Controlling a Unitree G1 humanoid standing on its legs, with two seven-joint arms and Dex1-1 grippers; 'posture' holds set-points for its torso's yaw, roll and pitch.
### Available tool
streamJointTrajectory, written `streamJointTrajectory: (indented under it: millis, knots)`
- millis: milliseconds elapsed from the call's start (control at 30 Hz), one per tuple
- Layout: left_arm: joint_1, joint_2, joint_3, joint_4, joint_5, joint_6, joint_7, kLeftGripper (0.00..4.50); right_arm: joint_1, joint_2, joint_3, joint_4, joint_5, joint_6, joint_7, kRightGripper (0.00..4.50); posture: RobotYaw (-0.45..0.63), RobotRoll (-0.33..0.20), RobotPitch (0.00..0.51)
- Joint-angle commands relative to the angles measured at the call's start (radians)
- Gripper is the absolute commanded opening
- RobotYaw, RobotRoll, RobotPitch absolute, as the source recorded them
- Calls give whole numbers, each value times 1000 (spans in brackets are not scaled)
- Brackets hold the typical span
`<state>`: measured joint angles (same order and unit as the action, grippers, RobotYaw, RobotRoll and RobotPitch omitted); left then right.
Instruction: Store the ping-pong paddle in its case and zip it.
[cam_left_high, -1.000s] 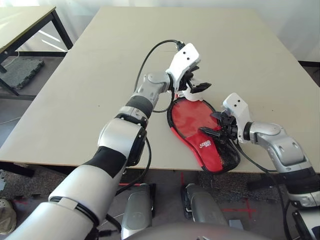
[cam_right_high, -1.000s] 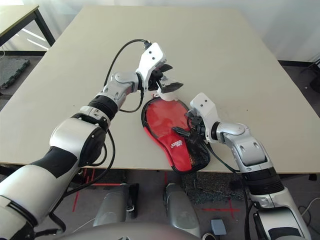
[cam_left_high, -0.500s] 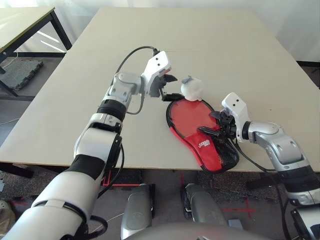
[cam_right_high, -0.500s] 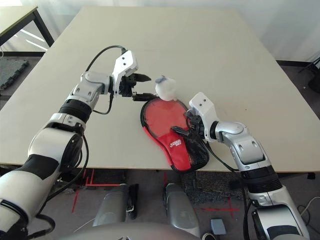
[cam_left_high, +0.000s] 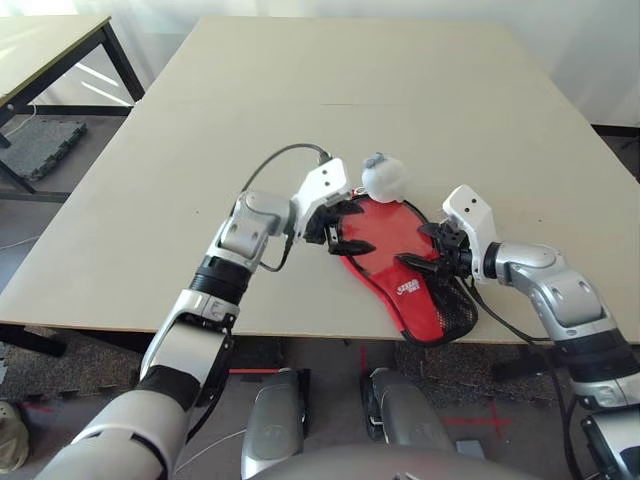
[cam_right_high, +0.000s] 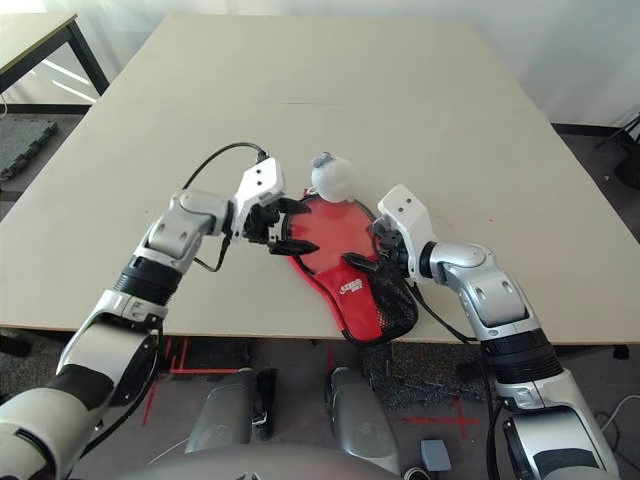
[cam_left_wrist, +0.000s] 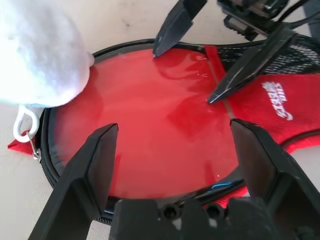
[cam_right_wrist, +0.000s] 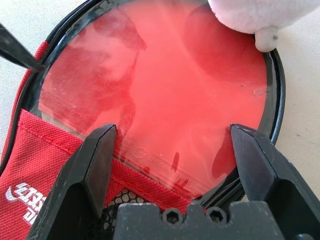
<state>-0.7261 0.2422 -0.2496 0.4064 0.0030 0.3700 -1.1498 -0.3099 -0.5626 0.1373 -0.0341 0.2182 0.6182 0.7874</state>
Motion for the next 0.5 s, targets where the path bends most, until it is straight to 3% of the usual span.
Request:
streamJointTrajectory:
  millis: [33,367,500]
  knots:
    - [-8,-7,-32,59,25,-18,57,4485,38,-7,49,67,-30,37,2,4500,-15,0,108]
    - [5,7,-101,127,54,-100,56,4485,31,-23,13,54,-13,48,2,4500,-25,0,118]
    - [15,13,-119,133,63,-128,63,4485,-6,-16,-68,38,61,86,14,4500,-23,0,119]
